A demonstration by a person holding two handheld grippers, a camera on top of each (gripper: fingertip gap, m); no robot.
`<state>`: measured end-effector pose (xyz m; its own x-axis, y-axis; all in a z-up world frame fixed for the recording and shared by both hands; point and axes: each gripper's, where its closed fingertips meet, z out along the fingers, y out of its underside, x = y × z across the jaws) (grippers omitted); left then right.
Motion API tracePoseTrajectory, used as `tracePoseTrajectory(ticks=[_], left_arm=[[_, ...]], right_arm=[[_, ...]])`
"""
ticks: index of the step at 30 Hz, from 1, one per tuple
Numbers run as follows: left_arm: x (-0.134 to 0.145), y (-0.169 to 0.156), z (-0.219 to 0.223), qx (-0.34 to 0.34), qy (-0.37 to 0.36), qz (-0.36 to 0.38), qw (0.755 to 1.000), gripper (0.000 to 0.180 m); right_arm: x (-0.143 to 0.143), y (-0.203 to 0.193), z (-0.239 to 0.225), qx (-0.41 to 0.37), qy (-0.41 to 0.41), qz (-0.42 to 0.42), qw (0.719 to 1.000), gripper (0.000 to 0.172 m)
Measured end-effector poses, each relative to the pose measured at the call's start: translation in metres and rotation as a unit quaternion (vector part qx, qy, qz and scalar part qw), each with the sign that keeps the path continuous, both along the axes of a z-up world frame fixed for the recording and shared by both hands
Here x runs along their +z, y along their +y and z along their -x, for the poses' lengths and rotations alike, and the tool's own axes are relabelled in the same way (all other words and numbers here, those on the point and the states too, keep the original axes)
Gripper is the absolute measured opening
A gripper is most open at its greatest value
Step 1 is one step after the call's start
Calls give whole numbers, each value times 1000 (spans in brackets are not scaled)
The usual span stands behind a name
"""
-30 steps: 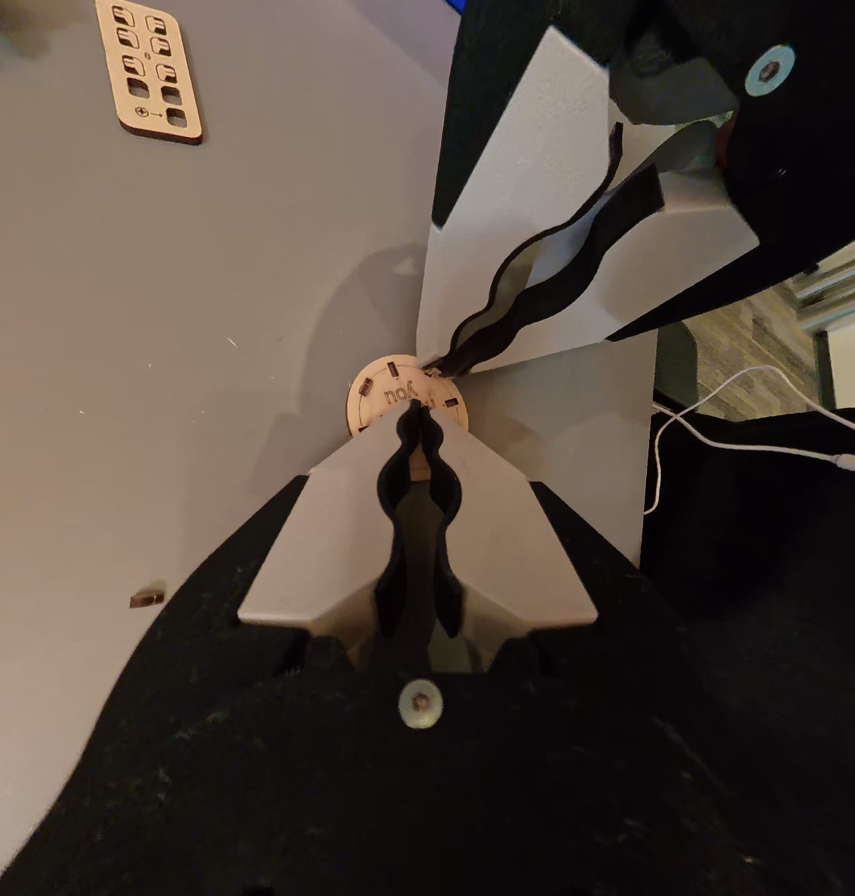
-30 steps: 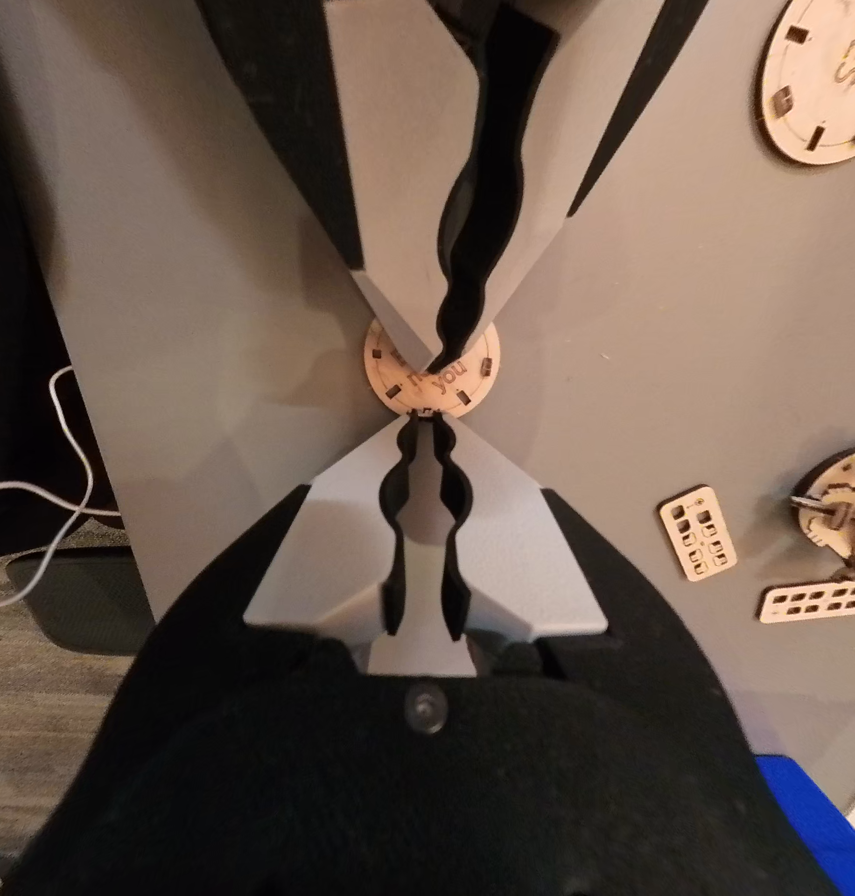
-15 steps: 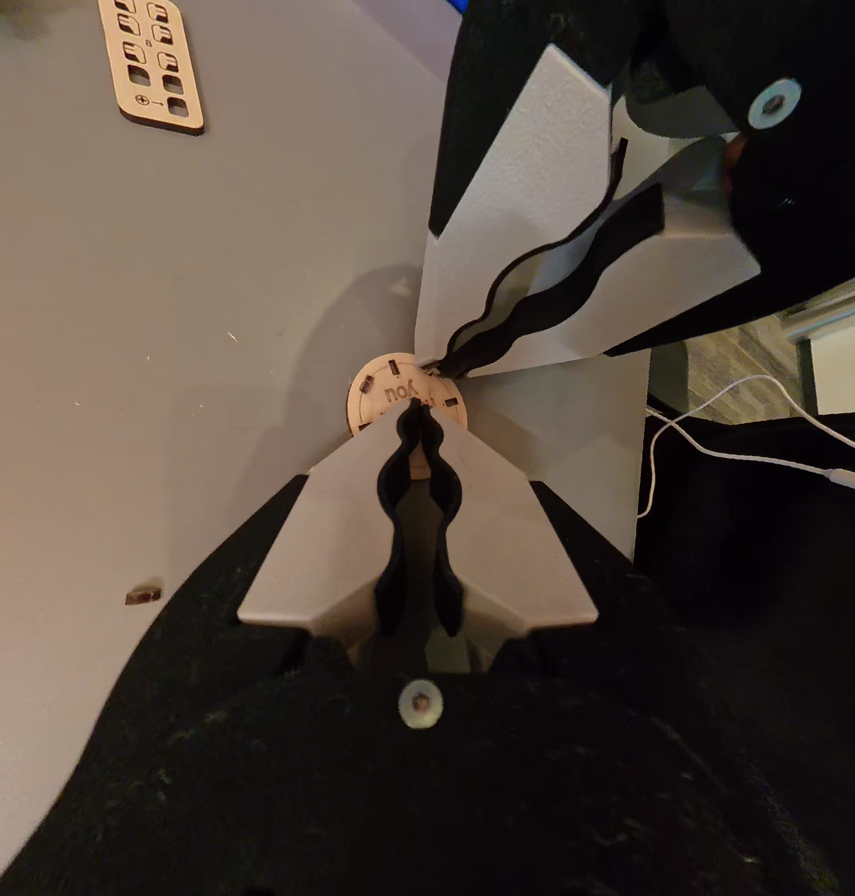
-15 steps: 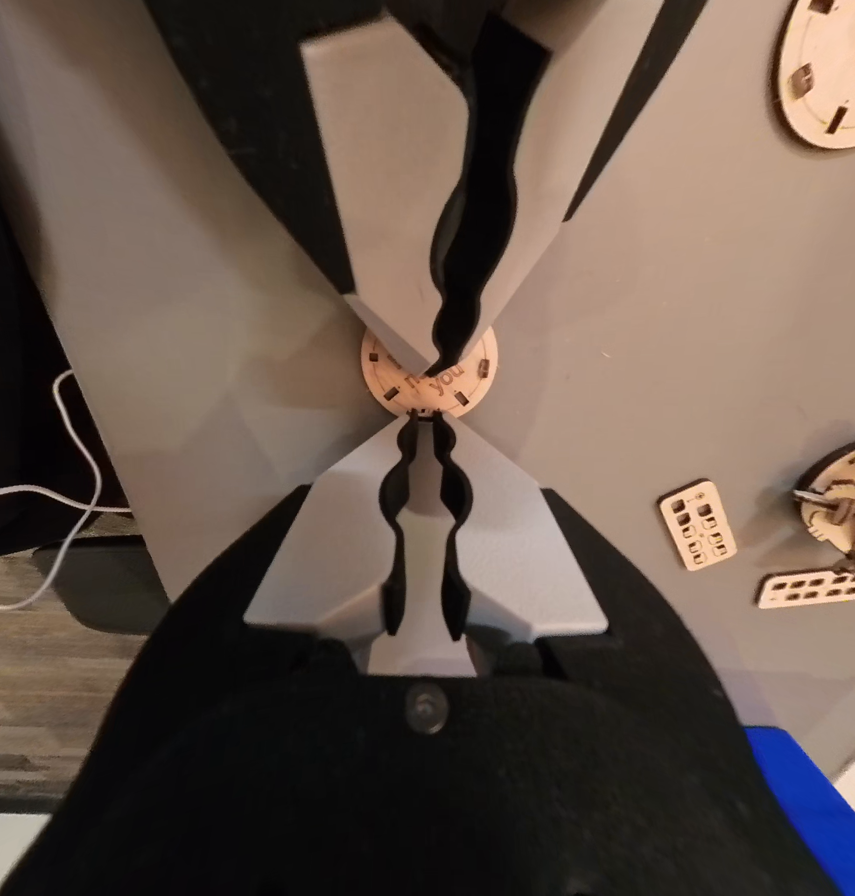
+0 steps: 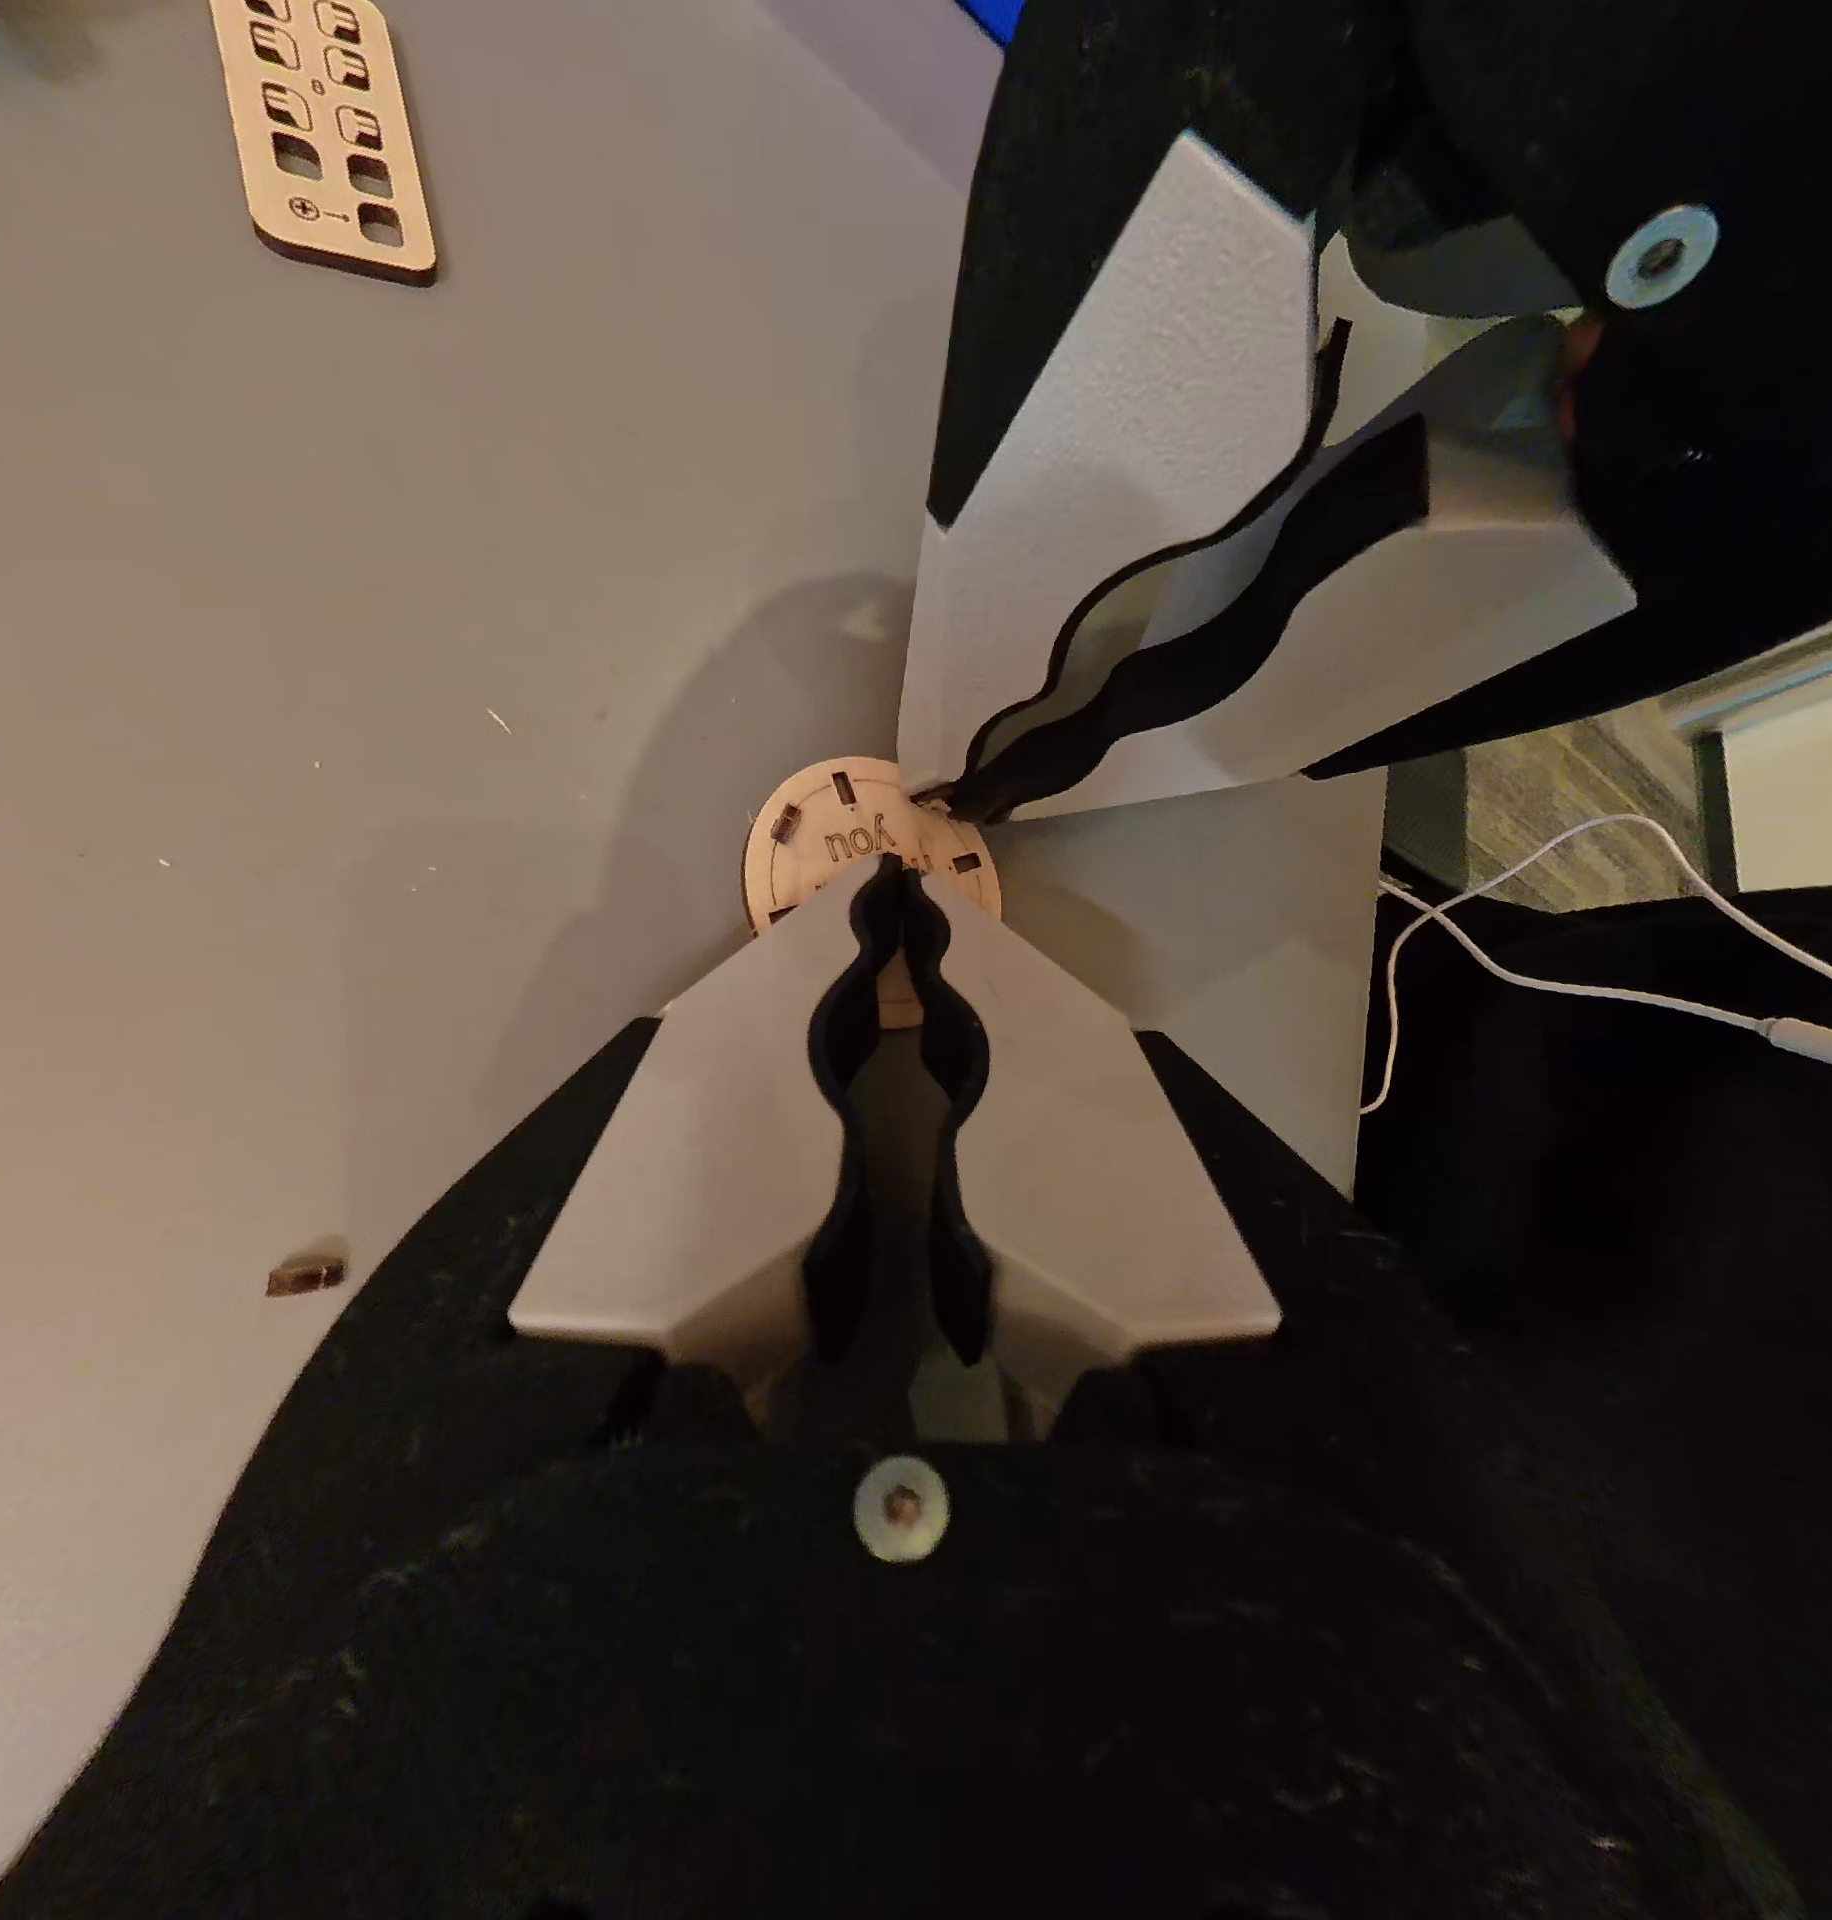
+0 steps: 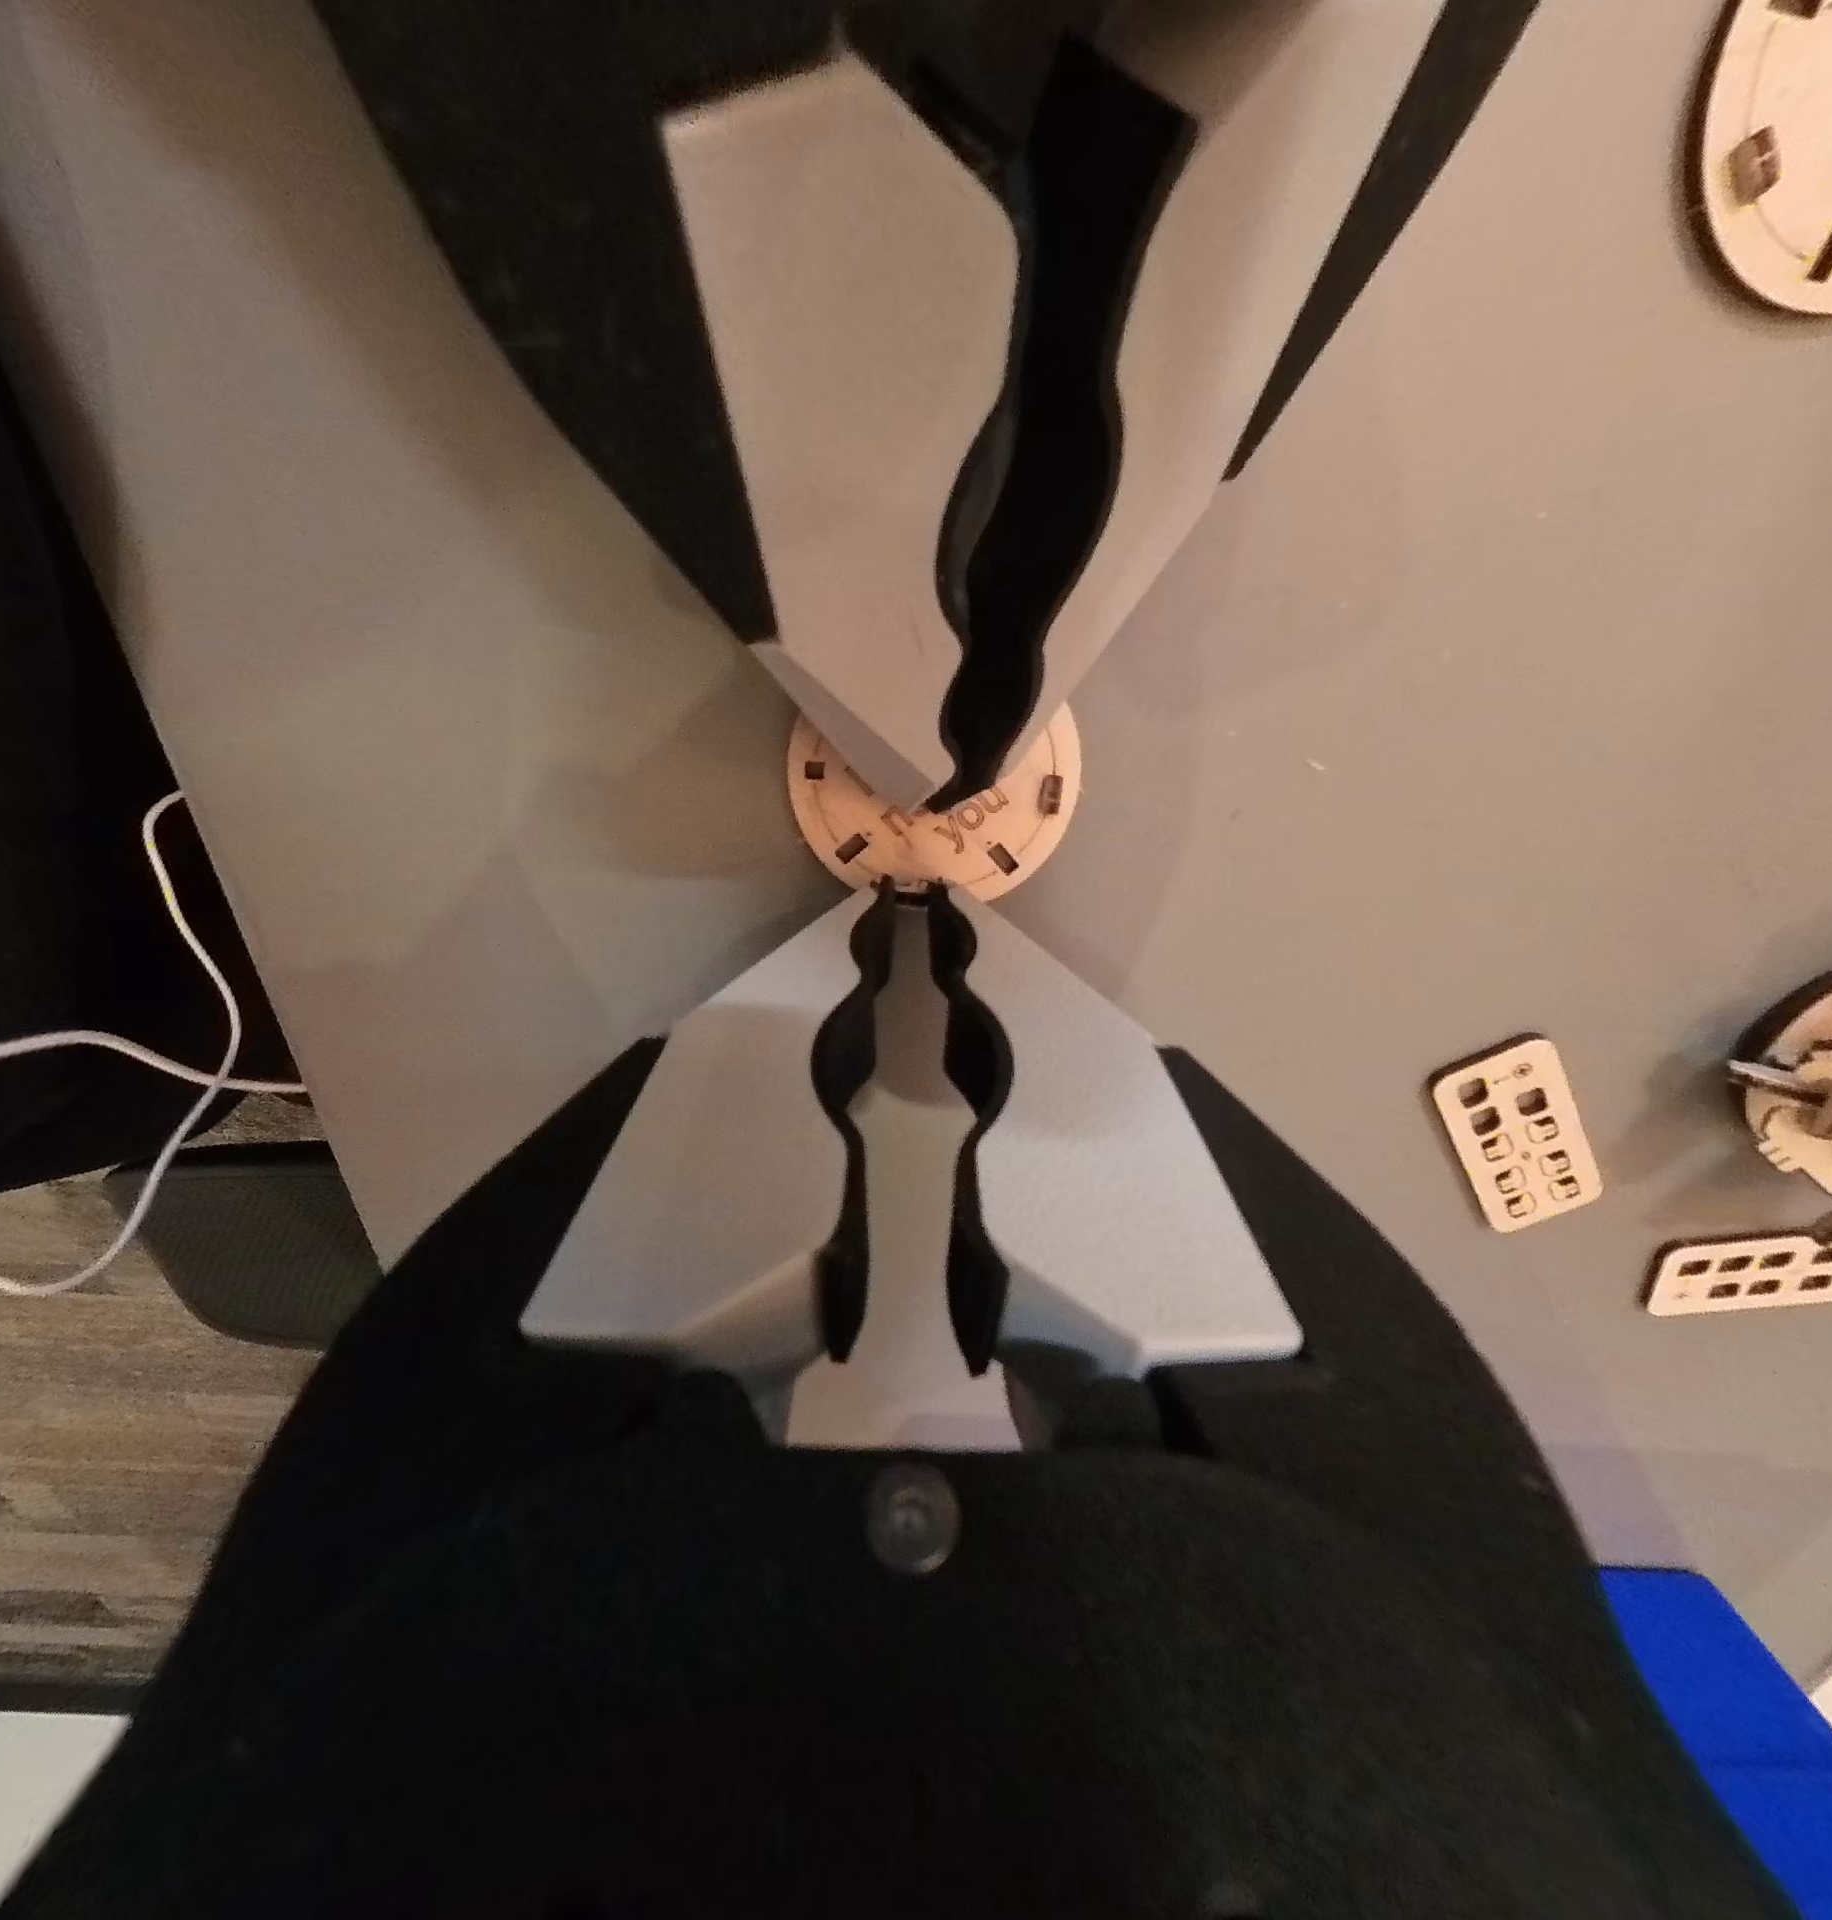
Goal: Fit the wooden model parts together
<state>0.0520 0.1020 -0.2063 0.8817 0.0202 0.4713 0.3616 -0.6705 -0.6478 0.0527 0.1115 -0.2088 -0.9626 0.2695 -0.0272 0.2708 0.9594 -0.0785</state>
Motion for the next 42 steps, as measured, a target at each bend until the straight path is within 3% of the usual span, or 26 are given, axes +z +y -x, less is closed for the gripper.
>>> tracePoseTrajectory(ticks=[35,42], left_arm=[[0,0,0,1,-1,0,1000,0],[0,0,0,1,-3,0,1000,0]], right_arm=[[-1,0,1,15,5,-1,1000,5],[8,0,7,-19,57,52,997,37]])
